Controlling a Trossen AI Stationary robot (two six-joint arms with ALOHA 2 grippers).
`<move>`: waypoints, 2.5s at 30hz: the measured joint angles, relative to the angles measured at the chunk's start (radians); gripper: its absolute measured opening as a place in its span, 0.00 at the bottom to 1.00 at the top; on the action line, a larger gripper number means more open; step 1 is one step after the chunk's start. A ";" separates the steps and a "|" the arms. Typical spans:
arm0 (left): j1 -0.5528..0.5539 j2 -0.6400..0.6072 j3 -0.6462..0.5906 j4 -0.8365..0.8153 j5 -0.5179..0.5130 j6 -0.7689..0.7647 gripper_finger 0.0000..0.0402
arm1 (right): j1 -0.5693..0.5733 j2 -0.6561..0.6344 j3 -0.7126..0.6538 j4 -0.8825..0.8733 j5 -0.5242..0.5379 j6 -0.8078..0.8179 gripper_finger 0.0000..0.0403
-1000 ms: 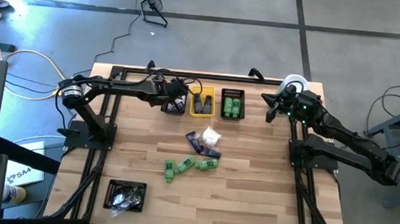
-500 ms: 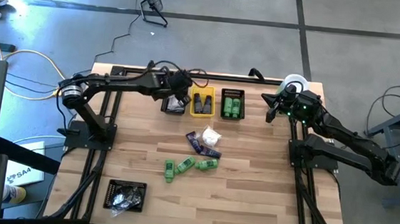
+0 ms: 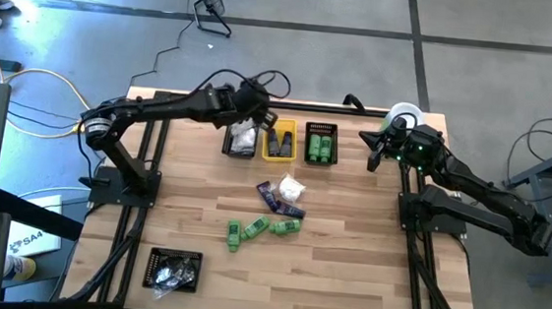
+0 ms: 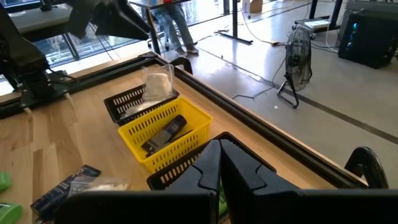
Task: Pick & Place Travel size toiletries
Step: Put the blue shave cream bottle into the yellow bin
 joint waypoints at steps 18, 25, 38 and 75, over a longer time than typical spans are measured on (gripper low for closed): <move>-0.003 -0.001 -0.010 0.141 0.130 -0.020 0.17 | 0.000 0.005 0.000 0.003 -0.021 0.006 0.01; -0.036 -0.015 -0.108 0.282 0.236 0.084 0.02 | 0.018 0.001 0.000 0.044 0.008 0.111 0.01; -0.030 -0.154 -0.299 0.549 0.461 0.205 0.00 | 0.072 0.056 0.000 0.077 0.003 0.165 0.01; -0.073 -0.146 -0.338 0.475 0.676 -0.063 0.39 | 0.114 0.062 0.000 0.049 -0.261 -0.064 0.01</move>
